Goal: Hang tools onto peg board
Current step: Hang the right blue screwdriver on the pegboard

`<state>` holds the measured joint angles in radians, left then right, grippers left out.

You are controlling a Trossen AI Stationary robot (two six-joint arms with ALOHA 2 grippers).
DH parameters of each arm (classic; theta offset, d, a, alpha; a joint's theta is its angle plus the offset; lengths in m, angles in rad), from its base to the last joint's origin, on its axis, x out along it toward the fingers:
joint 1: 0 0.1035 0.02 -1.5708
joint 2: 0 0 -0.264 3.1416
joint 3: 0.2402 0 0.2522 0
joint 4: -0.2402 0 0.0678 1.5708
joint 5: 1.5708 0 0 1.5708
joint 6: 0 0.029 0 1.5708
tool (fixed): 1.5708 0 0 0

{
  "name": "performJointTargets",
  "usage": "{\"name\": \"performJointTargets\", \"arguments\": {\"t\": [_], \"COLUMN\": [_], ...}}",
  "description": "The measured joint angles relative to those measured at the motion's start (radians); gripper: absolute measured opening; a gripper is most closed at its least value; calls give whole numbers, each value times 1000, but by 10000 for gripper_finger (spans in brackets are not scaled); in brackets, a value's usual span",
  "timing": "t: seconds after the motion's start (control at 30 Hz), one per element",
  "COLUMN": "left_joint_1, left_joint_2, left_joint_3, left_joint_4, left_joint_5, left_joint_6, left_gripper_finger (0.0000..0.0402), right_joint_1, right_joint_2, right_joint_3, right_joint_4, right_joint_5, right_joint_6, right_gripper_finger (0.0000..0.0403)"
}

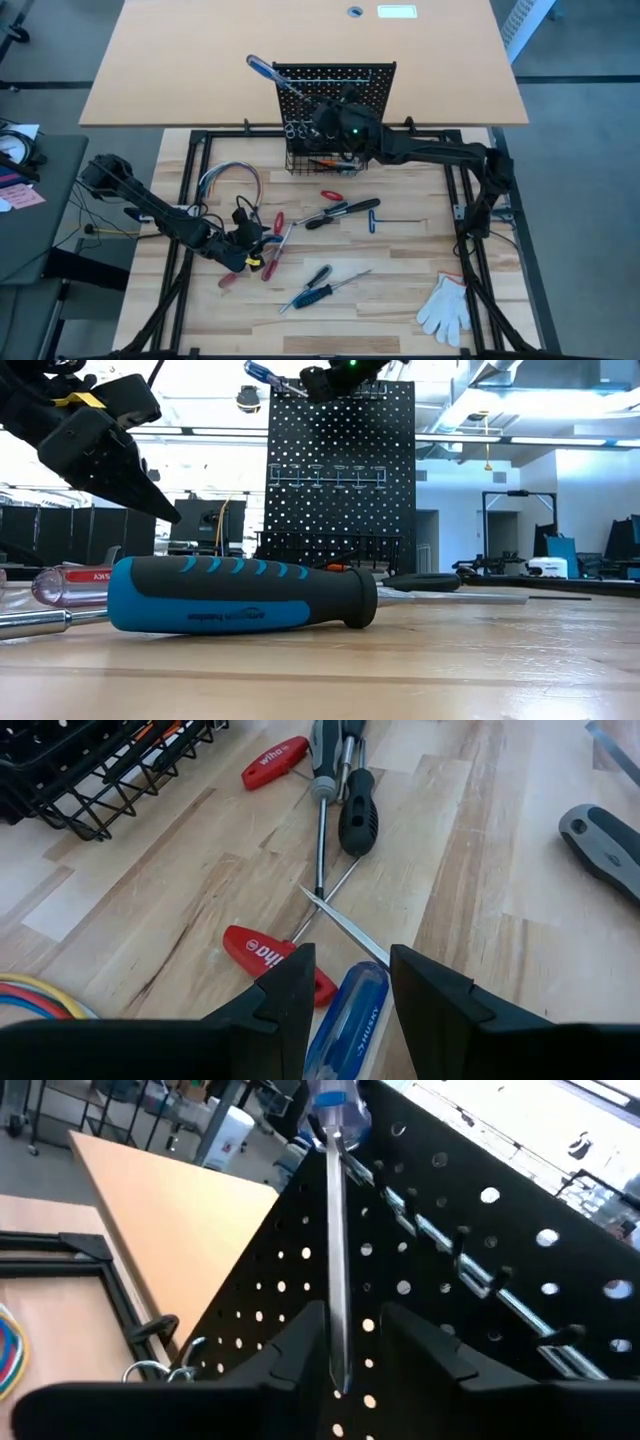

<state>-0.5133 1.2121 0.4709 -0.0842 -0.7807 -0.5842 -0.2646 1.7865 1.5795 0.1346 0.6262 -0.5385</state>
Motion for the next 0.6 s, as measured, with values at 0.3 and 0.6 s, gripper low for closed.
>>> {"name": "performJointTargets", "arguments": {"t": [0.3,0.6], "left_joint_1": [0,0], "left_joint_2": [0,0], "left_joint_3": [0,0], "left_joint_4": [0,1], "left_joint_5": [-5,-6], "left_joint_6": [-2,-3], "left_gripper_finger": [127,127], "right_joint_1": [11,-13], "right_joint_2": [35,35], "right_joint_3": [-1,-1], "right_joint_4": [18,14], "right_joint_5": [-23,-61], "right_joint_6": [66,223], "right_gripper_finger": [15,18]}}
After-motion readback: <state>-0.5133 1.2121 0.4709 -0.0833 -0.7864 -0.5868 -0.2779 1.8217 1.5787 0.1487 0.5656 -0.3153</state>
